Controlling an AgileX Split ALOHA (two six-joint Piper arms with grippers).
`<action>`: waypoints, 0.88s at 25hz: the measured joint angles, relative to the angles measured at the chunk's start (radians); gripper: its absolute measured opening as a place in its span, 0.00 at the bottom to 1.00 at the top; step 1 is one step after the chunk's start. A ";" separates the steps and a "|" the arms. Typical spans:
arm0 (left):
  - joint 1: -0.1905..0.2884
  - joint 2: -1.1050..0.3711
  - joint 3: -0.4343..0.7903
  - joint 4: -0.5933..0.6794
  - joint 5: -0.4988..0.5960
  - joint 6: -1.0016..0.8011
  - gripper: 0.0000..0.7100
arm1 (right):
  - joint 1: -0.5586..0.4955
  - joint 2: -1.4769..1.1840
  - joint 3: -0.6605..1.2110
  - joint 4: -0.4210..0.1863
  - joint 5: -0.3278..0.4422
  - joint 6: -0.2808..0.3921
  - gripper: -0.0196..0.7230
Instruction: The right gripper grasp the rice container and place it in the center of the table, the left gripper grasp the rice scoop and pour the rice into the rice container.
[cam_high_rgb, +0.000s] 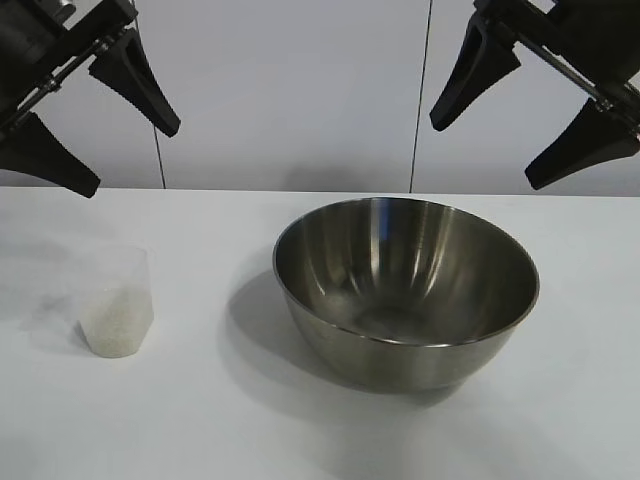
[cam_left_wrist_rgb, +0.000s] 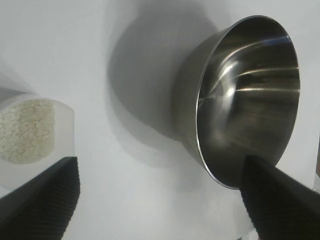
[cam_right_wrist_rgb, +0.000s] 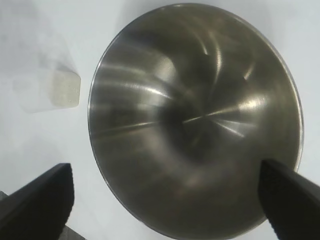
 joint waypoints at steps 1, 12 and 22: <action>0.000 0.000 0.000 0.000 0.000 0.000 0.89 | 0.000 0.000 0.000 0.000 0.000 0.000 0.96; 0.000 0.000 0.000 0.000 0.000 0.000 0.89 | 0.006 0.014 0.000 -0.328 -0.077 0.098 0.96; 0.000 0.000 0.000 0.000 -0.003 0.000 0.89 | 0.137 0.282 -0.006 -0.418 -0.220 0.195 0.96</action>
